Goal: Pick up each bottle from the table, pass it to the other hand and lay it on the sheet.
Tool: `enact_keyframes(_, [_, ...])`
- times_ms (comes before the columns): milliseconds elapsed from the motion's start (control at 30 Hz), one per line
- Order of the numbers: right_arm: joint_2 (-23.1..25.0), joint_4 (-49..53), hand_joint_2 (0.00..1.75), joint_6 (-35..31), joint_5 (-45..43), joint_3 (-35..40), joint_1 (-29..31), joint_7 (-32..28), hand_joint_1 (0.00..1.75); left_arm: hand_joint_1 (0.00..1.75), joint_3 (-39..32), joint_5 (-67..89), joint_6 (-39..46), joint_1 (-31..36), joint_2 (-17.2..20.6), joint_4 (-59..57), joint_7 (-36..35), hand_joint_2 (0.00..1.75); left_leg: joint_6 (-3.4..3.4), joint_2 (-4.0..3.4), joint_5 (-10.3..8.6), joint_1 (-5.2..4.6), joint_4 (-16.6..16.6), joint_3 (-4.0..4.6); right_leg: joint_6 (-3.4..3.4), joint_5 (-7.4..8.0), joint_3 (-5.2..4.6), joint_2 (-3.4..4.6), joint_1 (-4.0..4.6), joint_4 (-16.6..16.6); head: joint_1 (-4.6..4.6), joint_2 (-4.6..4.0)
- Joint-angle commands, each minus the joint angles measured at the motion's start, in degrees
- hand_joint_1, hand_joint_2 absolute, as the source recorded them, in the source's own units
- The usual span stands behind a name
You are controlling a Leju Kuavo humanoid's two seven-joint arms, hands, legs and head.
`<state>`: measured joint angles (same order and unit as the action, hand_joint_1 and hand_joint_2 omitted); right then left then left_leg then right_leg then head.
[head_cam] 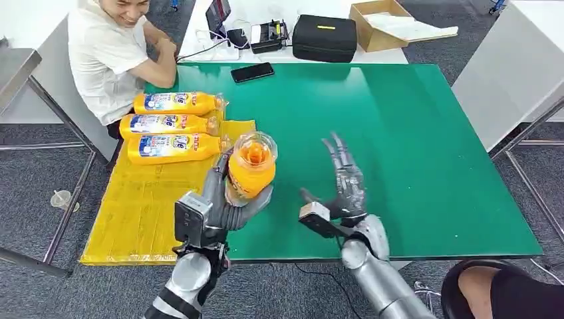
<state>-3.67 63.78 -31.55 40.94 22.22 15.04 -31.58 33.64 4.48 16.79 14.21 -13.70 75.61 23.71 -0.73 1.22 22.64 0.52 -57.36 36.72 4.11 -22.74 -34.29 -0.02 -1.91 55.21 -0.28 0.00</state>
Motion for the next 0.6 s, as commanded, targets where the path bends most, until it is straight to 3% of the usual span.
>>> enact_keyframes(33, [5.0,3.3,1.75,-8.5,12.1,-40.7,-4.3,-7.3,0.00,1.75,-0.7,16.6,3.6,-1.8,7.1,3.5,-3.7,1.75,0.02,0.04,0.02,-0.07,0.1,-0.17,-0.15,-0.07,0.19,-0.11,-0.01,0.0,-0.04,0.00])
enact_keyframes(67, [4.8,5.9,1.75,-8.5,6.9,-42.9,-6.0,-8.4,0.00,1.75,-1.7,21.3,4.2,-2.4,7.9,3.7,-5.3,1.75,0.04,0.01,0.10,-0.02,0.0,-0.32,-0.26,-0.14,0.32,-0.11,0.05,0.0,-0.04,0.00])
enact_keyframes(133, [5.1,9.6,1.75,-8.5,5.6,-45.3,-8.2,-8.4,0.00,1.75,-3.0,26.7,5.2,-2.7,8.5,3.6,-7.1,1.75,0.05,0.11,0.04,-0.06,0.1,-0.23,-0.20,-0.12,0.20,-0.19,0.01,0.0,-0.02,0.00])
enact_keyframes(200, [4.1,10.5,1.75,-8.2,-1.8,-42.9,-10.1,-8.4,0.00,1.75,-3.8,40.8,6.3,-1.5,10.0,2.1,-12.5,1.75,0.04,0.15,0.06,-0.06,0.1,-0.24,-0.19,-0.14,0.25,-0.23,0.03,0.0,-0.07,0.00])
enact_keyframes(300, [5.3,11.2,1.75,-5.0,-5.4,-40.6,-10.1,-8.3,0.00,1.75,-4.7,50.6,-1.0,2.0,11.0,-4.4,-19.4,1.75,0.04,0.01,0.25,0.06,0.0,-0.48,-0.31,-0.27,0.52,-0.13,0.15,0.0,-0.04,0.00])
enact_keyframes(367, [6.1,10.2,1.75,-4.3,-6.9,-39.1,-8.6,-8.4,0.00,1.75,-3.8,56.4,-4.7,6.6,11.9,-13.2,-22.1,1.75,0.06,-0.15,0.11,0.04,0.1,-0.24,-0.20,-0.06,0.21,0.08,0.08,0.0,-0.02,0.00])
enact_keyframes(533, [6.3,6.9,1.75,-1.4,-10.5,-33.6,-4.8,-8.4,0.00,1.75,-2.5,60.8,-8.0,15.9,9.6,-32.2,-22.3,1.75,0.08,-0.13,0.04,0.03,0.1,-0.19,-0.19,0.02,0.06,0.04,0.06,0.0,-0.07,0.00])
enact_keyframes(600, [6.6,5.7,1.75,-0.5,-11.5,-31.4,-4.3,-8.4,0.00,1.75,-5.0,58.6,-7.6,18.1,8.0,-37.5,-22.1,1.75,0.12,-0.20,-0.02,0.11,0.0,-0.29,-0.30,0.01,0.18,0.07,0.15,0.0,-0.04,0.00])
